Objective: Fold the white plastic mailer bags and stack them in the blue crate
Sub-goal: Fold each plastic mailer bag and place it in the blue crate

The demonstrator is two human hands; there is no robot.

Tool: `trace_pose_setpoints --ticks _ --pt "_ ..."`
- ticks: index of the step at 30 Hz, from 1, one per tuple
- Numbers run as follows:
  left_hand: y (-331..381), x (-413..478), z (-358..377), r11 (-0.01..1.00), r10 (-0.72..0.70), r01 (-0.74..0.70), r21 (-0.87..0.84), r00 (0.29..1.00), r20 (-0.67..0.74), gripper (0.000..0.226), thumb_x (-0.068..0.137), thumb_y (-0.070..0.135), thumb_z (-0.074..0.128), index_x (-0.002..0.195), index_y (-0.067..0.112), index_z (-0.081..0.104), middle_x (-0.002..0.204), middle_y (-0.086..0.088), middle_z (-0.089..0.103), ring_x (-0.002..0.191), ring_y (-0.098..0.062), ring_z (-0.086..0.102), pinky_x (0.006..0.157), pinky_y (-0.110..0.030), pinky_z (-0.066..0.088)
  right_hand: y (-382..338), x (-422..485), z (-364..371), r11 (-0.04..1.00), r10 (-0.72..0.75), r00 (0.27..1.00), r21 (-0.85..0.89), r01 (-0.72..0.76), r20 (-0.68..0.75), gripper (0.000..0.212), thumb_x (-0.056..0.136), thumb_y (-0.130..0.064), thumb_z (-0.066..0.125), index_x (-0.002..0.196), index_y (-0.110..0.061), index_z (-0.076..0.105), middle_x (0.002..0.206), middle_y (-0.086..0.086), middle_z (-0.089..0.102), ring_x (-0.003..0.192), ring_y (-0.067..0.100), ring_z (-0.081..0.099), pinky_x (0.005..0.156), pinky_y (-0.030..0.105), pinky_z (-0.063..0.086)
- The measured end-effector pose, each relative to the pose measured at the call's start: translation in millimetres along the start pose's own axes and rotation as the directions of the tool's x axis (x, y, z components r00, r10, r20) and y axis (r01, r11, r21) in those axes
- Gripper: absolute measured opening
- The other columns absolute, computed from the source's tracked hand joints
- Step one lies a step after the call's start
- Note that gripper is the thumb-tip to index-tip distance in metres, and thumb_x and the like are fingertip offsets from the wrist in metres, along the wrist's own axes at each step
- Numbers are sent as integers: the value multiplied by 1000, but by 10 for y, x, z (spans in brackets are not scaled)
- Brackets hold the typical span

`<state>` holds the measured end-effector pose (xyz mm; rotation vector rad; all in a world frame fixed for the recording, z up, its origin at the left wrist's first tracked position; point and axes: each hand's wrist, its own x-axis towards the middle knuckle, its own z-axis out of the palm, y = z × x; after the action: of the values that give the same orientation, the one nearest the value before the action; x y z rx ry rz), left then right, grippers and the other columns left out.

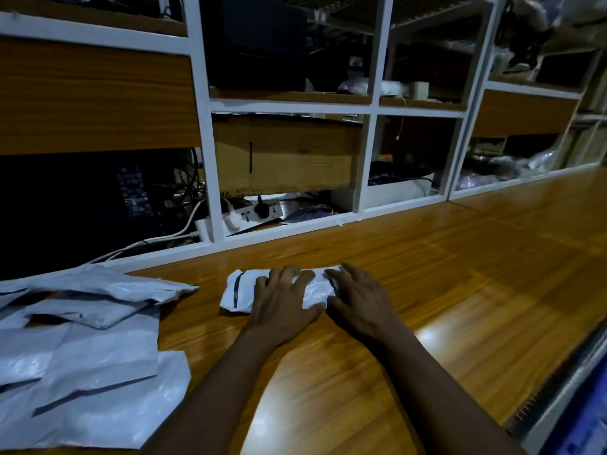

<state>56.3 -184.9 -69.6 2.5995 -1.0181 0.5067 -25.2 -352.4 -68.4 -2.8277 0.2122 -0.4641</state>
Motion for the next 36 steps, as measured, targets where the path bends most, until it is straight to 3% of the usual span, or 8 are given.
trace_pose_setpoints --ticks 5,9,18,22,26,29,31,36 --pt "-188 -11 -59 974 -165 178 139 981 -101 60 88 58 27 128 30 61 129 -1 60 115 -30 53 94 -47 39 -23 34 21 998 5 1000 -57 -6 -4 46 89 -38 45 135 -29 46 145 0 45 132 23 43 106 46 35" --pt "-120 -70 3 975 -156 147 164 987 44 61 95 59 21 146 33 42 144 -3 46 126 -31 44 102 -45 35 1 9 60 995 34 987 -85 -48 -158 34 83 -37 39 113 -25 50 116 -2 54 104 23 53 89 43 43" --pt "-29 26 -24 983 -66 75 168 996 -59 43 99 48 36 136 33 51 134 3 53 118 -22 47 93 -41 32 -71 78 54 976 -24 995 -218 2 -100 63 90 -52 19 136 -22 49 147 5 47 134 28 41 106 50 34" --pt "-149 45 35 985 -15 7 170 999 48 64 92 55 9 142 35 45 136 3 53 120 -23 48 95 -41 34 -11 85 45 936 -54 995 -342 81 88 79 82 -55 -3 144 -26 36 153 3 36 139 29 32 110 54 30" --pt "-323 53 106 999 8 -13 31 987 163 62 96 59 11 149 39 34 149 7 44 133 -20 40 108 -40 28 58 61 -29 915 -108 979 -367 165 172 67 90 -55 6 142 -26 38 155 5 36 138 36 34 107 59 33" --pt "-374 86 102 1000 18 -16 -13 980 197 50 102 55 22 149 40 33 153 10 39 137 -18 35 113 -43 19 87 60 -11 917 -144 978 -351 190 153 45 93 -53 24 124 -26 42 140 12 54 120 44 52 91 64 44" --pt "-378 83 62 1000 13 -17 25 988 156 61 96 60 11 146 39 39 149 11 45 135 -18 39 110 -44 13 120 49 33 915 -115 984 -372 157 135 37 93 -52 34 114 -24 46 132 13 58 110 45 56 84 60 47" --pt "-147 101 -1 990 47 -52 135 998 39 73 87 56 4 132 33 57 131 7 62 117 -20 54 104 -48 26 197 14 88 909 11 995 -417 32 100 52 91 -56 31 120 -22 57 130 5 58 112 39 54 91 54 43"
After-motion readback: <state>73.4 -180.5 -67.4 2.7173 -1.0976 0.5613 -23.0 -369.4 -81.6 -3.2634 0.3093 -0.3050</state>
